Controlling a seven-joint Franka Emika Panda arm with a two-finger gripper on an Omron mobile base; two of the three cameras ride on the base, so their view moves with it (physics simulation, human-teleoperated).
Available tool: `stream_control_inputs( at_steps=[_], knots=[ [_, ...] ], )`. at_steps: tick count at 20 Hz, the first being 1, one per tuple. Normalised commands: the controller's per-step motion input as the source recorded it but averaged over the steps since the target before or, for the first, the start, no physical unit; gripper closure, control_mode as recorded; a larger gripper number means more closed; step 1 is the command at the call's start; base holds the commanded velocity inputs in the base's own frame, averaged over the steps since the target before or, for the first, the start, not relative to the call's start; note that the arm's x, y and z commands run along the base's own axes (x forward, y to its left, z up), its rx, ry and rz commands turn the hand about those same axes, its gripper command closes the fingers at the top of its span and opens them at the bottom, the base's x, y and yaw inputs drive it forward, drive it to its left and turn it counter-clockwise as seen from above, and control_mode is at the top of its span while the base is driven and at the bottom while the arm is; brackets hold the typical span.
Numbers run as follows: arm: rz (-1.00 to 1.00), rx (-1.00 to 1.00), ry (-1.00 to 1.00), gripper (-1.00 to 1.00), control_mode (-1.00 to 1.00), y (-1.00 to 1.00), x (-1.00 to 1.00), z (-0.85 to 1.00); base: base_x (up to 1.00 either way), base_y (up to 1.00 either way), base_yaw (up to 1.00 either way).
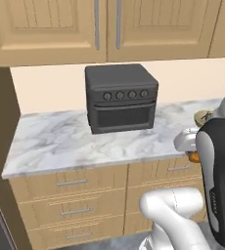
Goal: Take the fish, mushroom, and peach from the freezer and place them in the bowl on the counter.
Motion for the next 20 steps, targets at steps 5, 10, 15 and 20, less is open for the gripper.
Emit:
stream_control_inputs(
  at_steps=[5, 10, 15, 20],
  knots=[
    [0.00, 0.00, 0.00, 1.00, 1.00, 0.00, 0.00, 0.00, 0.11, -1.00, 0.02],
    [0.00, 0.00, 0.00, 1.00, 1.00, 0.00, 0.00, 0.00, 0.11, -1.00, -0.13],
    [0.00, 0.00, 0.00, 1.00, 1.00, 0.00, 0.00, 0.00, 0.63, -0.58, -0.02],
    [0.00, 0.00, 0.00, 1.00, 1.00, 0.00, 0.00, 0.00, 0.58, -0.03, 0.00]
  ],
)
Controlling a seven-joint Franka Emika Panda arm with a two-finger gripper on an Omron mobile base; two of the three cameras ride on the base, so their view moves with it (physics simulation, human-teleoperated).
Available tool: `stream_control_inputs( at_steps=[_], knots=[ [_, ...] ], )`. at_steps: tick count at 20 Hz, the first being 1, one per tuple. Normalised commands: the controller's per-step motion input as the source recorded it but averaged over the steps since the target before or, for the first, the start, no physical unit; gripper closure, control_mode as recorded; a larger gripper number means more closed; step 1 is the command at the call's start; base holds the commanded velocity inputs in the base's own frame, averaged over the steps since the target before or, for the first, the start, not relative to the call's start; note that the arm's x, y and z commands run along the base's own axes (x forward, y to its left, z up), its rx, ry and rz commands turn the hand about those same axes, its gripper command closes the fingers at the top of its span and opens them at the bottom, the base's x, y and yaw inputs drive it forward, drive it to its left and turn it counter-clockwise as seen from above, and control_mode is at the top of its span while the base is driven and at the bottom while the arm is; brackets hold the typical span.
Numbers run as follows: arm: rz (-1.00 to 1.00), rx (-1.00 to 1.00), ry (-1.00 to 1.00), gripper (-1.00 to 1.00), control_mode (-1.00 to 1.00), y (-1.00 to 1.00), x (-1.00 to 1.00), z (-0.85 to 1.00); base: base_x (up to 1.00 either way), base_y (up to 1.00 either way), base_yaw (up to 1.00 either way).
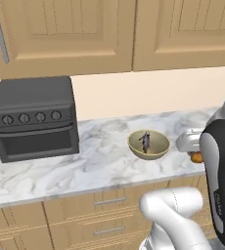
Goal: Take the fish, mushroom, and peach from the freezer and place them in the bowl on the counter.
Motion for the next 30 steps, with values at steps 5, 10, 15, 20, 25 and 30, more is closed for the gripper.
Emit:
stream_control_inputs(
  at_steps=[5, 10, 15, 20, 25, 30],
  knots=[
    [0.00, 0.00, 0.00, 1.00, 1.00, 0.00, 0.00, 0.00, 0.49, 0.04, 0.00],
    [0.00, 0.00, 0.00, 1.00, -1.00, 0.00, 0.10, -0.06, 0.35, 0.00, 0.00],
    [0.00, 0.00, 0.00, 1.00, -1.00, 0.00, 0.47, -0.83, 0.00, 0.00, 0.00],
    [0.00, 0.00, 0.00, 1.00, -1.00, 0.00, 0.59, -0.74, 0.00, 0.00, 0.00],
    [0.00, 0.01, 0.02, 1.00, -1.00, -0.03, 0.85, -0.18, 0.00, 0.00, 0.00],
    [0.00, 0.03, 0.03, 1.00, -1.00, -0.33, 0.85, -0.20, 0.00, 0.00, 0.00]
  ],
)
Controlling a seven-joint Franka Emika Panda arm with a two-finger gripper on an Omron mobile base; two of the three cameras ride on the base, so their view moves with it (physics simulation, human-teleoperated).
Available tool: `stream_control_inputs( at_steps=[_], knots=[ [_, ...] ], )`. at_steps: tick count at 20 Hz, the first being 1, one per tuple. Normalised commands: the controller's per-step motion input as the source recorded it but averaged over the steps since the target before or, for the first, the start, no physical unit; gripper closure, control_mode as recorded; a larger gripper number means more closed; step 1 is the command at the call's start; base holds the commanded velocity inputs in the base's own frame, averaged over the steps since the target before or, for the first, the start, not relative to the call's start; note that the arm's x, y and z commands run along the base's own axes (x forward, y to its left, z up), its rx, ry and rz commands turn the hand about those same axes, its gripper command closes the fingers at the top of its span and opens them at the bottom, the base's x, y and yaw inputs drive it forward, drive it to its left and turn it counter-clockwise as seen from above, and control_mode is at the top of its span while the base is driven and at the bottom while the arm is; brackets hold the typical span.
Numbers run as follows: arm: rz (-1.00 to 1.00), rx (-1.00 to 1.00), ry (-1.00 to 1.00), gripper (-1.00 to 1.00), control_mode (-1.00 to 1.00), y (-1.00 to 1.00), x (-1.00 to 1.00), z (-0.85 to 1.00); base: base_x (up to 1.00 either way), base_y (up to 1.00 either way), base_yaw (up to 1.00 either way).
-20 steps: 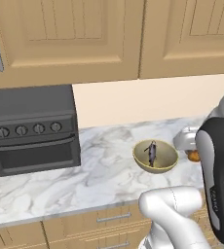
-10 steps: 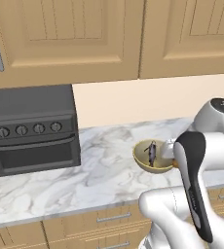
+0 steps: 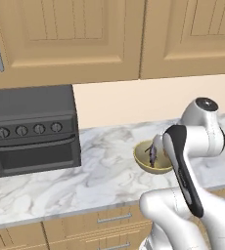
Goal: Take the fish, mushroom, and peach from the freezer and place them in the bowl on the counter.
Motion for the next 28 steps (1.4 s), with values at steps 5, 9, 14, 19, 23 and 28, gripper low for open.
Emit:
stream_control_inputs(
  at_steps=[5, 9, 14, 19, 23, 28],
  knots=[
    [0.01, 0.01, 0.03, 1.00, -1.00, -0.32, 0.78, -0.38, 0.00, 0.00, 0.00],
    [0.02, 0.00, 0.04, 1.00, -1.00, -0.05, 0.58, -0.60, 0.00, 0.00, 0.00],
    [0.02, 0.00, 0.00, 1.00, -1.00, -0.14, 0.51, -0.73, 0.00, 0.00, 0.00],
    [0.01, 0.00, 0.00, 1.00, -1.00, -0.16, 0.48, -0.65, 0.00, 0.00, 0.00],
    [0.00, 0.00, 0.00, 1.00, -1.00, -0.12, 0.47, -0.56, 0.00, 0.00, 0.00],
    [0.00, 0.00, 0.01, 1.00, -1.00, -0.01, 0.45, -0.45, 0.00, 0.00, 0.00]
  ],
)
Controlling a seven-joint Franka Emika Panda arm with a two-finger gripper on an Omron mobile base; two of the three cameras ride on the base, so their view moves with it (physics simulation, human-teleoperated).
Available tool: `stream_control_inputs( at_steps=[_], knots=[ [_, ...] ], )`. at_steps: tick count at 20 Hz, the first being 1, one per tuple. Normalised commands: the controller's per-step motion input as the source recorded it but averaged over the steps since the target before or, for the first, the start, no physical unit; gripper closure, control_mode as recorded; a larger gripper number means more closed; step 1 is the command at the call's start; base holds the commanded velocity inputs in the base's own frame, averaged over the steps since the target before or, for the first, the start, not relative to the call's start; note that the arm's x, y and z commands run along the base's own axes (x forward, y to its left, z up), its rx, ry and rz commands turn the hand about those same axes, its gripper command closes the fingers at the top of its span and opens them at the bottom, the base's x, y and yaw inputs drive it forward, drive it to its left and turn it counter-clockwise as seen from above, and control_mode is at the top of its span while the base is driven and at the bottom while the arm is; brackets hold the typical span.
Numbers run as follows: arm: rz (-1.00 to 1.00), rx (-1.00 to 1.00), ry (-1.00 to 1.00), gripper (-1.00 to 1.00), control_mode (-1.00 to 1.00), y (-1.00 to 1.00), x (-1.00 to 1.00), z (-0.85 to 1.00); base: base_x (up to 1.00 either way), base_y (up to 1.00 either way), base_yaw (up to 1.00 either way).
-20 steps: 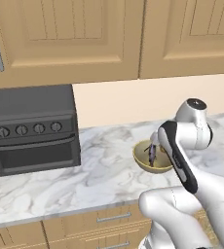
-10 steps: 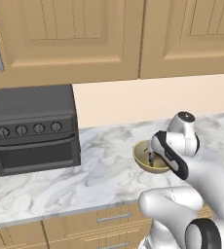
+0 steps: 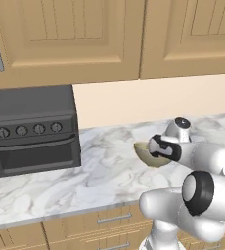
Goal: Take the fish, mushroom, and peach from the freezer and place them in the bowl on the counter.
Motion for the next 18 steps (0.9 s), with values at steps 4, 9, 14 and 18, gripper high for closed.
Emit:
stream_control_inputs(
  at_steps=[4, 9, 14, 18],
  knots=[
    [0.00, 0.00, 0.04, -1.00, -1.00, 0.00, 0.14, -0.10, 0.00, 0.00, 0.00],
    [0.00, 0.00, 0.00, -1.00, -1.00, 0.00, 0.00, 0.00, 0.00, 0.00, 0.00],
    [0.00, 0.00, 0.00, -1.00, -1.00, 0.00, -0.32, 0.13, 0.00, 0.00, 0.00],
    [0.00, 0.00, 0.00, -1.00, -1.00, 0.00, -0.44, 0.42, 0.00, 0.00, 0.00]
  ],
)
